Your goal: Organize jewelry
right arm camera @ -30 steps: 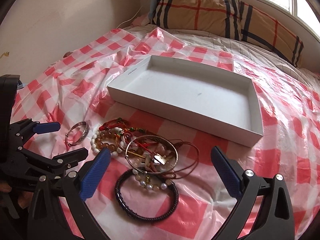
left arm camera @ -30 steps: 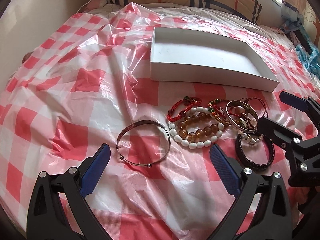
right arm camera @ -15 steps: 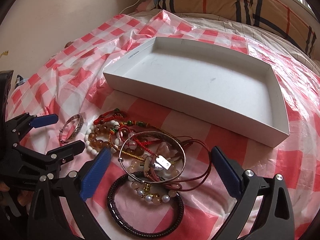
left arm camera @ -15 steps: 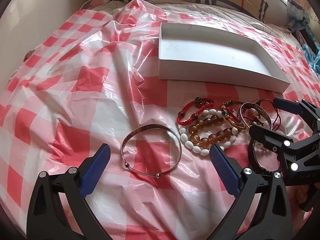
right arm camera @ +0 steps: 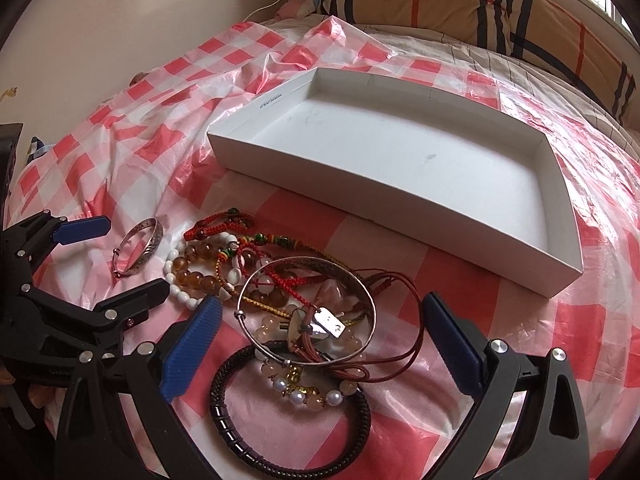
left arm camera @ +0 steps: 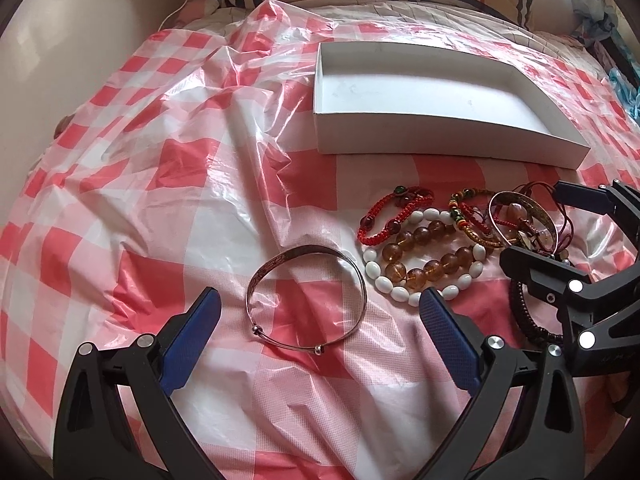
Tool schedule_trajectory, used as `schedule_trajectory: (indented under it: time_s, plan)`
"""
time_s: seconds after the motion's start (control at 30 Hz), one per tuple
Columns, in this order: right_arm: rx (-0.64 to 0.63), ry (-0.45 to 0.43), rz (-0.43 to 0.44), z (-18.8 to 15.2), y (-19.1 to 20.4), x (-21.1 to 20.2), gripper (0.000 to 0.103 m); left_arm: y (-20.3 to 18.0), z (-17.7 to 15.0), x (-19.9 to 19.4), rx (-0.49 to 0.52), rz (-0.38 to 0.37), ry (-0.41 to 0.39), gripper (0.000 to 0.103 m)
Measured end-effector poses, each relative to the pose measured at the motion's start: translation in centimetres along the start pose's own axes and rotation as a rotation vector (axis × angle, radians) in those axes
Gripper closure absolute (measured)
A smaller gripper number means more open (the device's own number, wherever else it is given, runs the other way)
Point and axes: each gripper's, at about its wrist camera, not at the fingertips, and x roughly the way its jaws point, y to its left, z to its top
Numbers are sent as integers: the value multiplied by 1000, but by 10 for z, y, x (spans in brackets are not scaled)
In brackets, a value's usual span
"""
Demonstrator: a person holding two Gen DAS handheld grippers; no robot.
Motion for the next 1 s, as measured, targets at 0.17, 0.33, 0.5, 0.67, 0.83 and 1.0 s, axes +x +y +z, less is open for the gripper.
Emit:
schedule_trajectory:
  time_s: [0.17, 0.33, 0.5, 0.67, 0.83, 1.0]
  plan:
    - [-1, 20, 52, -2, 1, 5, 34, -6, -2, 5, 33, -4, 22, 8]
    - [5, -3, 72, -1, -1, -3, 36, -16, -5, 3, 89, -32, 11, 9]
    - [24, -54, 71, 1, -4, -18, 36, -18, -7, -1, 95, -126, 9, 50]
    - [47, -115, 69, 5, -10, -34, 36, -3, -7, -7, 45, -163, -4, 77]
    - [67, -154, 73, 8, -17, -45, 36, 10, -6, -17, 7, -196, -42, 82]
    - [71, -161, 78, 9, -18, -49, 36, 16, -3, -13, -29, -113, -47, 32]
